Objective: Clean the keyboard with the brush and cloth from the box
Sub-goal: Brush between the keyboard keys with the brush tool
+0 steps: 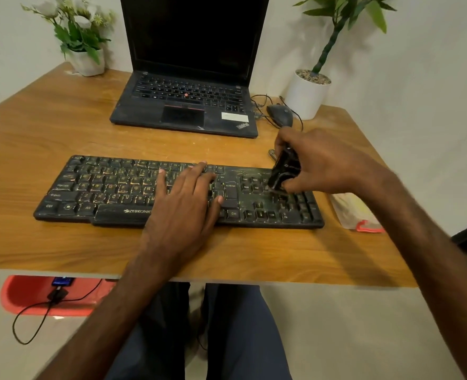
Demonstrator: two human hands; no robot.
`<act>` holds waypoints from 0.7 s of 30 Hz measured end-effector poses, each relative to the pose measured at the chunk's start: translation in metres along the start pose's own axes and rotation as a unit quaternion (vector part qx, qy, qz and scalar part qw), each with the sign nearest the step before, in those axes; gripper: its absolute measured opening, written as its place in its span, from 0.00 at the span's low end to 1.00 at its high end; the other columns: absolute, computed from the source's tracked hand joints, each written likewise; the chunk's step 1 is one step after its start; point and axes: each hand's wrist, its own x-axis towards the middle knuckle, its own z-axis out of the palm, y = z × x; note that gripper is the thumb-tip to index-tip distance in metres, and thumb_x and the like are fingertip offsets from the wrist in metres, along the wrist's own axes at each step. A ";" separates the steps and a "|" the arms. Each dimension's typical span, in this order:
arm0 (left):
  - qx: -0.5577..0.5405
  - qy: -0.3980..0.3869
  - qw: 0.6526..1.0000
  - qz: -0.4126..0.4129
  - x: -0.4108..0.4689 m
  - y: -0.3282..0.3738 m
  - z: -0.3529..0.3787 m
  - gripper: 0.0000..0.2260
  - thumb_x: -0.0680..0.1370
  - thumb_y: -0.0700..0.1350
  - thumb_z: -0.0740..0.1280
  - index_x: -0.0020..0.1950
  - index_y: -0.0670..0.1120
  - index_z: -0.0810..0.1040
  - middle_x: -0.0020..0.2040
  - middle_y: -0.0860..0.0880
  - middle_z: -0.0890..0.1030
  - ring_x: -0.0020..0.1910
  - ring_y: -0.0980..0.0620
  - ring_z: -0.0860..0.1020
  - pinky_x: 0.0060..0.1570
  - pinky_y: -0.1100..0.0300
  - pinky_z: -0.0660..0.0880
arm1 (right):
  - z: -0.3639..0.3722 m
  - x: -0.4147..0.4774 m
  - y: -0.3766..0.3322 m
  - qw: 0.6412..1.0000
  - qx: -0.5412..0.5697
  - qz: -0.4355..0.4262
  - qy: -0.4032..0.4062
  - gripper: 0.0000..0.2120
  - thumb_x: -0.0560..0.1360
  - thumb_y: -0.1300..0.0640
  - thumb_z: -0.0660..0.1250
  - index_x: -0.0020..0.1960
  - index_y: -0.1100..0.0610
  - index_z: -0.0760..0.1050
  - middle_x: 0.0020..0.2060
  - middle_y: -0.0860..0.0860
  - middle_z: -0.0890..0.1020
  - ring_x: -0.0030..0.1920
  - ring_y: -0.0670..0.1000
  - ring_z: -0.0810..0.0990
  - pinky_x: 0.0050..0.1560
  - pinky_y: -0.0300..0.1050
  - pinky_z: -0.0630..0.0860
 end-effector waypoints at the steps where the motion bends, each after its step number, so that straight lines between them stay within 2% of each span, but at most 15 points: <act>1: -0.001 0.000 1.000 -0.001 0.000 0.000 0.000 0.25 0.83 0.58 0.49 0.73 0.46 0.68 0.77 0.45 0.66 0.75 0.48 0.65 0.75 0.38 0.50 | -0.002 -0.004 0.000 0.999 0.051 -0.009 -0.005 0.26 0.66 0.53 0.78 0.58 0.50 0.68 0.47 0.45 0.78 0.47 0.46 0.80 0.39 0.40 0.79; 3: -0.002 -0.002 1.000 -0.003 0.000 0.000 0.001 0.25 0.83 0.58 0.49 0.73 0.46 0.67 0.77 0.45 0.66 0.75 0.49 0.65 0.74 0.39 0.49 | 0.000 -0.011 -0.012 0.986 0.152 -0.036 -0.055 0.26 0.66 0.54 0.79 0.57 0.50 0.70 0.46 0.45 0.80 0.45 0.44 0.81 0.39 0.38 0.80; 6: -0.001 -0.001 1.000 0.000 0.000 0.000 0.001 0.25 0.83 0.58 0.49 0.74 0.45 0.67 0.77 0.44 0.66 0.75 0.48 0.65 0.75 0.38 0.50 | 0.012 -0.011 -0.015 0.983 0.146 -0.052 -0.099 0.26 0.66 0.54 0.79 0.57 0.49 0.69 0.47 0.45 0.80 0.44 0.42 0.81 0.38 0.39 0.81; 9: 0.000 0.000 1.000 -0.003 0.000 0.000 0.000 0.26 0.82 0.58 0.49 0.73 0.45 0.68 0.76 0.44 0.67 0.75 0.47 0.66 0.75 0.36 0.52 | 0.006 0.000 0.000 1.000 0.011 -0.022 -0.006 0.27 0.67 0.52 0.78 0.60 0.50 0.68 0.47 0.44 0.76 0.48 0.46 0.79 0.37 0.35 0.73; 11: 0.001 -0.005 1.000 -0.003 0.000 0.001 0.000 0.26 0.82 0.59 0.48 0.73 0.45 0.68 0.76 0.44 0.67 0.75 0.47 0.66 0.75 0.35 0.53 | -0.003 0.005 0.010 0.996 -0.063 0.006 0.058 0.28 0.67 0.50 0.78 0.61 0.51 0.68 0.46 0.45 0.74 0.49 0.48 0.77 0.36 0.32 0.67; 13: 0.001 -0.010 1.000 -0.004 0.001 0.000 0.000 0.27 0.82 0.59 0.48 0.74 0.45 0.68 0.76 0.44 0.67 0.75 0.48 0.66 0.75 0.34 0.53 | -0.007 0.011 0.010 1.000 0.009 -0.003 0.030 0.27 0.67 0.50 0.78 0.60 0.51 0.69 0.46 0.43 0.75 0.47 0.44 0.78 0.35 0.31 0.68; 15: 0.002 -0.014 1.000 -0.006 0.001 0.000 0.001 0.28 0.82 0.60 0.47 0.74 0.46 0.67 0.77 0.45 0.66 0.76 0.48 0.65 0.75 0.34 0.53 | -0.003 0.015 -0.003 0.991 0.125 -0.026 -0.047 0.25 0.66 0.53 0.79 0.58 0.51 0.70 0.47 0.43 0.78 0.44 0.41 0.79 0.35 0.32 0.74; 17: 0.005 -0.014 1.000 -0.006 0.001 -0.001 0.001 0.28 0.82 0.61 0.47 0.74 0.46 0.67 0.77 0.45 0.66 0.76 0.48 0.65 0.75 0.34 0.53 | 0.006 0.021 -0.009 0.984 0.155 -0.029 -0.087 0.25 0.66 0.54 0.79 0.57 0.51 0.70 0.46 0.45 0.79 0.43 0.42 0.80 0.36 0.34 0.77; 19: 0.013 -0.019 1.000 -0.006 0.001 -0.002 0.002 0.27 0.82 0.61 0.48 0.74 0.47 0.68 0.76 0.45 0.67 0.75 0.48 0.65 0.75 0.34 0.54 | 0.009 0.027 -0.004 0.991 0.111 -0.020 -0.069 0.26 0.67 0.53 0.78 0.58 0.51 0.69 0.47 0.43 0.77 0.45 0.43 0.78 0.36 0.33 0.73; 21: 0.019 -0.028 0.999 -0.006 0.001 -0.001 0.002 0.28 0.82 0.61 0.47 0.73 0.47 0.68 0.76 0.45 0.67 0.75 0.48 0.66 0.75 0.34 0.53 | 0.004 0.032 0.008 1.000 -0.010 0.010 0.002 0.28 0.67 0.51 0.78 0.62 0.52 0.67 0.50 0.47 0.77 0.47 0.46 0.75 0.35 0.33 0.66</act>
